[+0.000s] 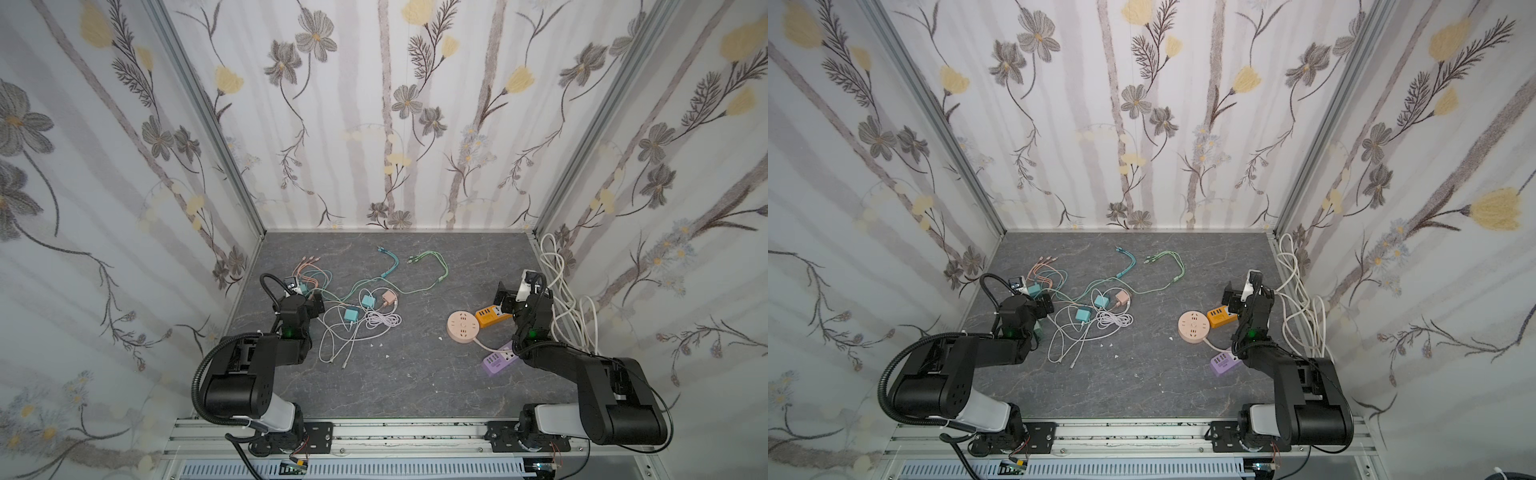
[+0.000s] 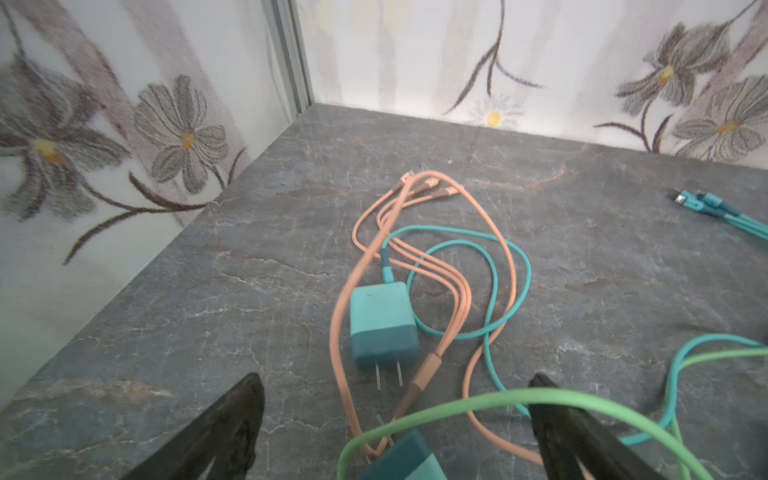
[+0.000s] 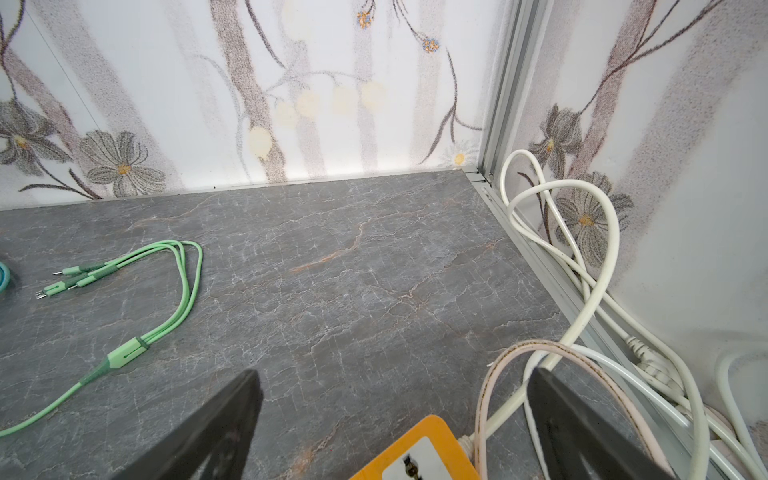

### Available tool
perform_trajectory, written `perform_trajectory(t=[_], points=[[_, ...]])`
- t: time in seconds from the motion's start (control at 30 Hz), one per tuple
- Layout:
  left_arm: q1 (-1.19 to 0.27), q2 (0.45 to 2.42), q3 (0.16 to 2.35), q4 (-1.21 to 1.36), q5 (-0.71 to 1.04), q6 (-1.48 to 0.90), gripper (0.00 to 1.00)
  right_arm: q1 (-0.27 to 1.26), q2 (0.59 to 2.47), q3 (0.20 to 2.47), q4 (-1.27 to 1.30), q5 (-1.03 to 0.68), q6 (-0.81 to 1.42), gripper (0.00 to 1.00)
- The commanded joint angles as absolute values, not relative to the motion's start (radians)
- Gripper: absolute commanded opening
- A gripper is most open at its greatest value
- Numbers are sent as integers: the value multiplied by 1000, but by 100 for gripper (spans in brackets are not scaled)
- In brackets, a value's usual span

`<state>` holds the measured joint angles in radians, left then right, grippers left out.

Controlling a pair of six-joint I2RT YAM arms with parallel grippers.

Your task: Insert the plug

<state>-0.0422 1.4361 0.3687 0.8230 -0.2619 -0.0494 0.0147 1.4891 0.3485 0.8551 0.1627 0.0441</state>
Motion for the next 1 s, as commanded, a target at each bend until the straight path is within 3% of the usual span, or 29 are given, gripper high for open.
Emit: perform_trajectory(t=[0.0, 0.17, 0.27, 0.47, 0.7, 0.97], points=[[-44, 1289, 407, 613, -422, -134, 100, 17, 1417, 336, 877, 161, 29, 99], [-64, 995, 561, 6, -712, -446, 100, 16, 1150, 431, 417, 186, 162, 99], [-90, 882, 663, -294, -708, -622, 100, 17, 1069, 532, 141, 69, 256, 99], [-215, 766, 798, -599, -677, -763, 100, 21, 1031, 556, 5, -182, 427, 99], [-358, 960, 956, -866, -487, -912, 100, 102, 1116, 638, -232, -265, 546, 99], [-597, 1244, 1038, -814, -383, -962, 100, 133, 1142, 622, -320, -197, 618, 99]])
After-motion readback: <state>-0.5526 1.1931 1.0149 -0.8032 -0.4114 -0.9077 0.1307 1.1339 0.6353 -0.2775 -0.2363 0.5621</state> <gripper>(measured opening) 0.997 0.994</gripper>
